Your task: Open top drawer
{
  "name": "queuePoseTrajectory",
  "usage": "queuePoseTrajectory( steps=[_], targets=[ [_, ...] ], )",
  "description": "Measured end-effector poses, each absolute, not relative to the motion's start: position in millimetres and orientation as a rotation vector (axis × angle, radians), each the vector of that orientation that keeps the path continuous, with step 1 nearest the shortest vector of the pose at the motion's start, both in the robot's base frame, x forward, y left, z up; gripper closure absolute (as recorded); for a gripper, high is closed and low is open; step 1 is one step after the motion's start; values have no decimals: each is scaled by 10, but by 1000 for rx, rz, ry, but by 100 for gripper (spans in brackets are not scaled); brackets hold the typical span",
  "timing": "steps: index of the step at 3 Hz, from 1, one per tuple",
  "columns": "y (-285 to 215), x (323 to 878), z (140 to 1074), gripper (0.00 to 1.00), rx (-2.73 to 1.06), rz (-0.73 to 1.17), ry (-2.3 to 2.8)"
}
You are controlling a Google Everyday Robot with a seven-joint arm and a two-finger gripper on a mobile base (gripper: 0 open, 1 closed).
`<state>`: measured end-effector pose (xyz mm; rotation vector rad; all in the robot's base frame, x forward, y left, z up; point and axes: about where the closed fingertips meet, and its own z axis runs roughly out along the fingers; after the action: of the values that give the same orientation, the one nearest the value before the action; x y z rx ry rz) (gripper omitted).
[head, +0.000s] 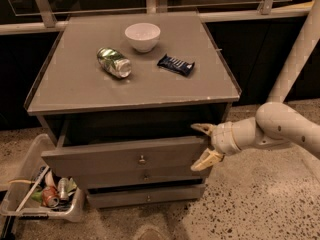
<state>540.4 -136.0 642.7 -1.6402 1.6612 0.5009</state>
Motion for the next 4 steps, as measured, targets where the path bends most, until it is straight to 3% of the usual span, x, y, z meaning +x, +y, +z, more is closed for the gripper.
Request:
queuePoseTrajectory(
  steps=[3,4],
  targets=[
    [-1362,5403,6469,93,-1636,508,1663],
    [-1414,5296,6433,100,-1610,519,1683]
  ],
)
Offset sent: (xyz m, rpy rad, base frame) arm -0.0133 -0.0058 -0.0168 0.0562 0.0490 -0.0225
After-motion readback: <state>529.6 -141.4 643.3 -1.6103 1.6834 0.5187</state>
